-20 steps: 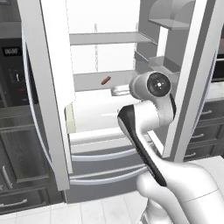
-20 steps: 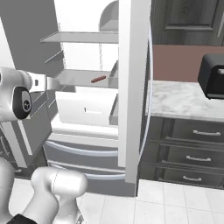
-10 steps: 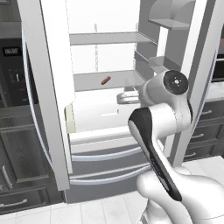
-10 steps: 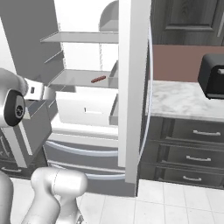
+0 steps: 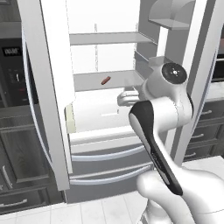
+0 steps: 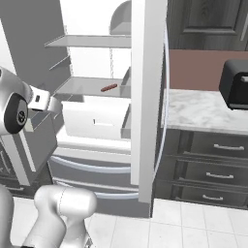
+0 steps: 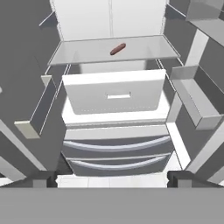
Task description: Move the hot dog bun to the plate on the dining table and place the condiment next to that plate. Then navigate to the fridge and take the sausage and place it on the plate as well.
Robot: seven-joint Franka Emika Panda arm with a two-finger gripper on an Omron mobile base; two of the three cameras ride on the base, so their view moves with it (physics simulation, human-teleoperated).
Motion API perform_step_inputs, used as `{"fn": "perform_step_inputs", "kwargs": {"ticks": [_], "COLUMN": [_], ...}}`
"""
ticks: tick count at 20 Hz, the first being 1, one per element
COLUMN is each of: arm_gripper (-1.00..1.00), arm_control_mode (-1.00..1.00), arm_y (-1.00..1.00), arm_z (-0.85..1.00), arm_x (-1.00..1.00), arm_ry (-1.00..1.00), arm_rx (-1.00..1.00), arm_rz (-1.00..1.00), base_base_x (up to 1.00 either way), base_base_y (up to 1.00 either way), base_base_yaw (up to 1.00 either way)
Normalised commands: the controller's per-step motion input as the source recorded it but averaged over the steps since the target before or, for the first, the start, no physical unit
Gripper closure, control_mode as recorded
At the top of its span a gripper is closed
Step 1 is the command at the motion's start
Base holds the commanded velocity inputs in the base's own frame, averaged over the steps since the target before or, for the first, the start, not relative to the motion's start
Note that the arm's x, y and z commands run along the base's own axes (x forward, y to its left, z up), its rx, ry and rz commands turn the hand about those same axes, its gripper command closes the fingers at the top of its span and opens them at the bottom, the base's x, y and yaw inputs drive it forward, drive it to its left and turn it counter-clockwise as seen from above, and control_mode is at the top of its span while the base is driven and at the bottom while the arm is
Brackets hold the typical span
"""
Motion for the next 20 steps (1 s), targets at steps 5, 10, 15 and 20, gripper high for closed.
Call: {"fn": "perform_step_inputs", "kwargs": {"ticks": [5, 10, 15, 20], "arm_gripper": [-1.0, -1.0, -1.0, -1.0], "arm_control_mode": [1.0, 1.0, 1.0, 1.0], "arm_y": [0.0, 0.0, 0.0, 0.0], "arm_z": [-0.03, 0.0, 0.0, 0.0], "arm_x": [0.0, 0.0, 0.0, 0.0], "arm_ry": [0.01, 0.0, 0.0, 0.0], "arm_rx": [0.0, 0.0, 0.0, 0.0], "arm_rz": [-0.01, 0.0, 0.0, 0.0], "base_base_x": [0.11, 0.69, 0.85, 0.58], "base_base_y": [0.0, 0.05, 0.03, 0.07], "base_base_yaw": [-0.01, -0.1, -0.12, -0.11]}}
